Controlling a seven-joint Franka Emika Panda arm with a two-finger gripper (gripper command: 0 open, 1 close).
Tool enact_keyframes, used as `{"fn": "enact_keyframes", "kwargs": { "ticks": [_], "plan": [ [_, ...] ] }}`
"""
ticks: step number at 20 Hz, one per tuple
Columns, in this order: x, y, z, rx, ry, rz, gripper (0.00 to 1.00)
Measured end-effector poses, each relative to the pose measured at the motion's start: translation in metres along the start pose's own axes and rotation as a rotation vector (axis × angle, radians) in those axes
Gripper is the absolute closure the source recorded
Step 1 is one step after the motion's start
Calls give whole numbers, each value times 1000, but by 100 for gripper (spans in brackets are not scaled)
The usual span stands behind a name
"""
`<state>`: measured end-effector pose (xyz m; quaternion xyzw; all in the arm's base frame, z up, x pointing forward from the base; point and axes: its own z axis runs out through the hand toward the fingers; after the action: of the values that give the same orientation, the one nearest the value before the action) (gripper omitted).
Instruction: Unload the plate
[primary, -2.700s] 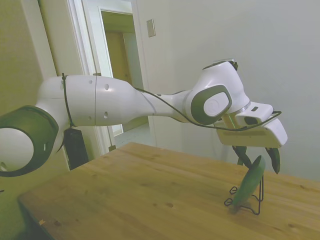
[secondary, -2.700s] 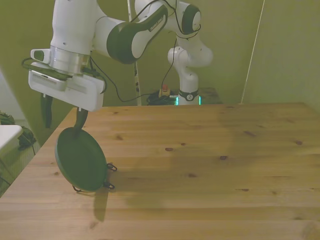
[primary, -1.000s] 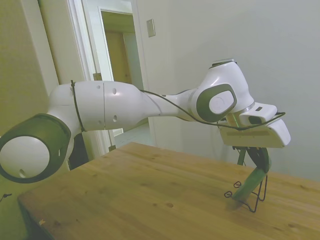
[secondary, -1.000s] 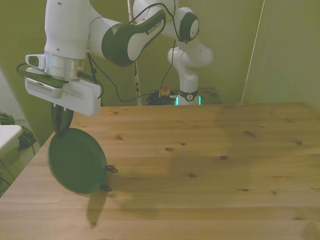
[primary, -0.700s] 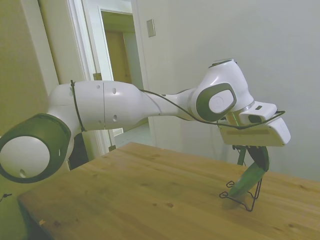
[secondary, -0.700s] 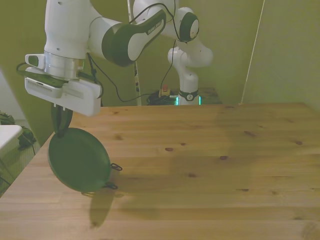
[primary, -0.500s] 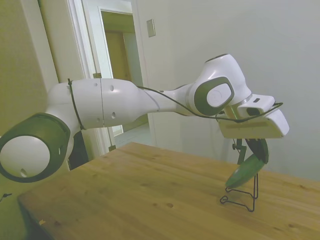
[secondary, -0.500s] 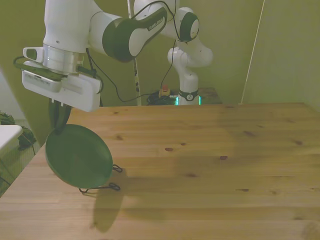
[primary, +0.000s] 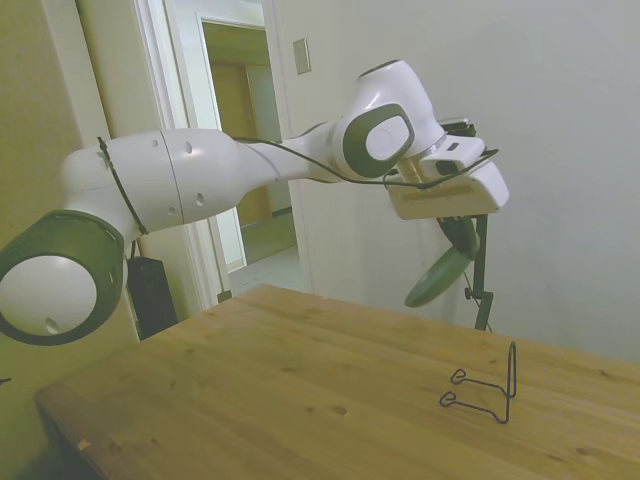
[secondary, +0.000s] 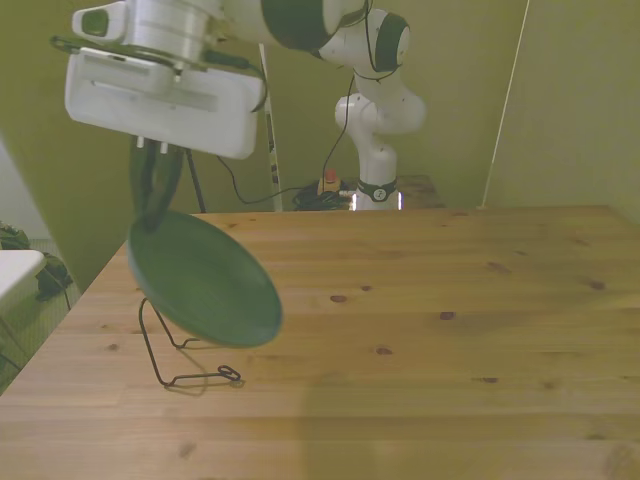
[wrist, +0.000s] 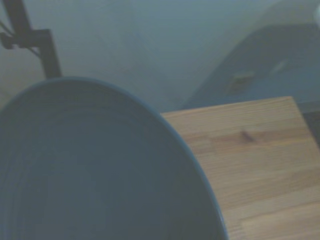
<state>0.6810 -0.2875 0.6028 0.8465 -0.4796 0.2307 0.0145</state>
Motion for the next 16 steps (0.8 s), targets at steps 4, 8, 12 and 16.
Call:
{"fn": "enact_keyframes", "kwargs": {
  "ticks": [4,8,12,16],
  "plan": [
    [-42,-38,15,42,-87,5,100],
    [-77,-53,42,86,-219,32,100],
    [-97,-36,87,88,-350,66,100],
    [-97,2,127,101,-436,70,100]
  ]
}}
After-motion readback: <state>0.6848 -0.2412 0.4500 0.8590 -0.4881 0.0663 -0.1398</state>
